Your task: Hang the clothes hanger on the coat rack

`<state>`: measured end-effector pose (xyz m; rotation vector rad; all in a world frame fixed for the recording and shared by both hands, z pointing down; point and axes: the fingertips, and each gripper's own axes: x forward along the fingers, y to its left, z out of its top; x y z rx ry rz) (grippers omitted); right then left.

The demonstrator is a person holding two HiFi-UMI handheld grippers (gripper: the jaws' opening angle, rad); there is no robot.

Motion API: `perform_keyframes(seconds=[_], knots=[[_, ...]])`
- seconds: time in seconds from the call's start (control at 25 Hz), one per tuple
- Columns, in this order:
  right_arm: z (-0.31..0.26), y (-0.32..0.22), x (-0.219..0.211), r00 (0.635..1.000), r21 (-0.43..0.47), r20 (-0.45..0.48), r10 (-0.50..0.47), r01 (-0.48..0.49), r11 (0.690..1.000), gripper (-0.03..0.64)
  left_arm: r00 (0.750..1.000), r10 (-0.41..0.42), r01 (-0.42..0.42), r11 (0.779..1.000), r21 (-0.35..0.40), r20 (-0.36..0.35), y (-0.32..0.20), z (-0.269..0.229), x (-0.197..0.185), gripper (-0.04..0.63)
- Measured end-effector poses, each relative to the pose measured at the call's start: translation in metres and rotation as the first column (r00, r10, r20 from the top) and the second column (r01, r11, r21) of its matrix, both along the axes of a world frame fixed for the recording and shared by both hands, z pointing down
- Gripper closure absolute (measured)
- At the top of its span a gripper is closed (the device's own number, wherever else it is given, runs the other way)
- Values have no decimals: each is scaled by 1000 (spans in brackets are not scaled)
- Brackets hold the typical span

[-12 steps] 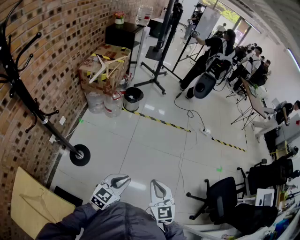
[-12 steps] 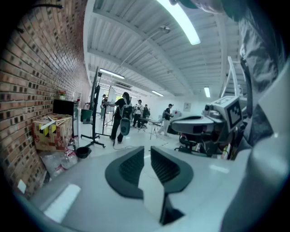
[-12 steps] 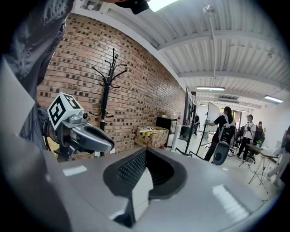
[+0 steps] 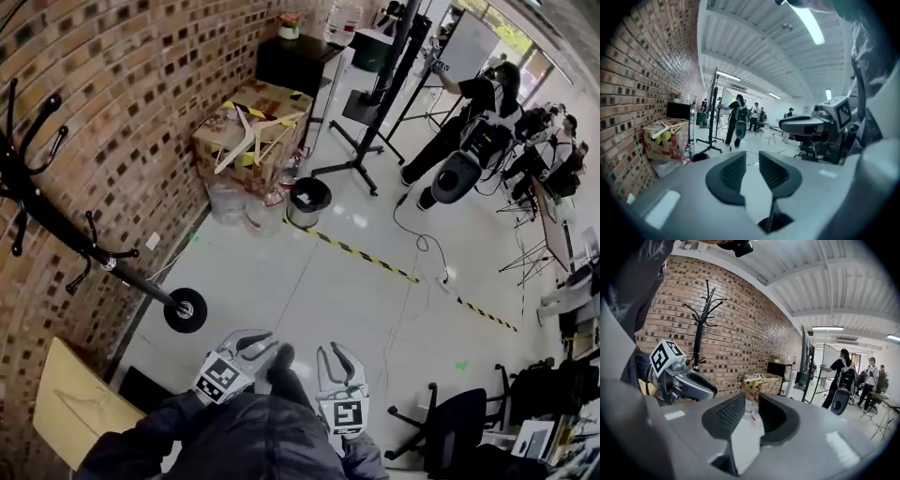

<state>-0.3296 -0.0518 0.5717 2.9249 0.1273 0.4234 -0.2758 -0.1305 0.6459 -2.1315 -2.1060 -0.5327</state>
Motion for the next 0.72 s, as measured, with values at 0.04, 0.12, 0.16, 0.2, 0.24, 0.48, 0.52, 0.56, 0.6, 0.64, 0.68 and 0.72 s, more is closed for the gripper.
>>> perform_keyframes(seconds=[0.04,0.12,0.16,0.2,0.24,0.48,0.52,0.56,0.6,0.64,0.68,0.72], knots=[[2,7,13,1000,0,-2,-12,12,1000,520,1000,-12,12,1000,8,3,6,4,12,503],[7,24,38,999,-19,-2,-38,38,999,522,999,-31,31,999,18,7,22,10,36,503],[9,36,52,999,-33,-1,-52,52,998,522,999,-41,40,999,22,7,34,14,50,503],[12,50,66,998,-45,-1,-66,66,997,522,999,-52,52,998,26,6,47,17,65,503],[14,65,82,997,-51,-2,-81,80,995,522,998,-66,66,997,31,2,61,19,81,502],[-3,174,177,988,-8,-44,-147,146,989,522,984,-173,176,983,51,-51,157,-5,182,492],[-8,191,192,986,-4,-49,-158,158,987,522,980,-183,187,981,48,-73,172,-11,199,492],[-10,207,207,985,-6,-47,-169,168,986,522,977,-194,199,979,47,-94,186,-16,217,492],[-9,222,221,983,-7,-41,-178,178,984,522,972,-207,213,976,49,-111,199,-18,235,492],[-7,234,234,981,-3,-37,-188,188,982,522,967,-221,229,972,55,-123,209,-19,250,488],[-5,243,245,979,5,-38,-200,201,980,522,963,-237,247,967,66,-130,216,-18,261,475],[-3,249,254,976,13,-41,-216,216,976,522,957,-255,267,960,80,-136,220,-17,271,465]])
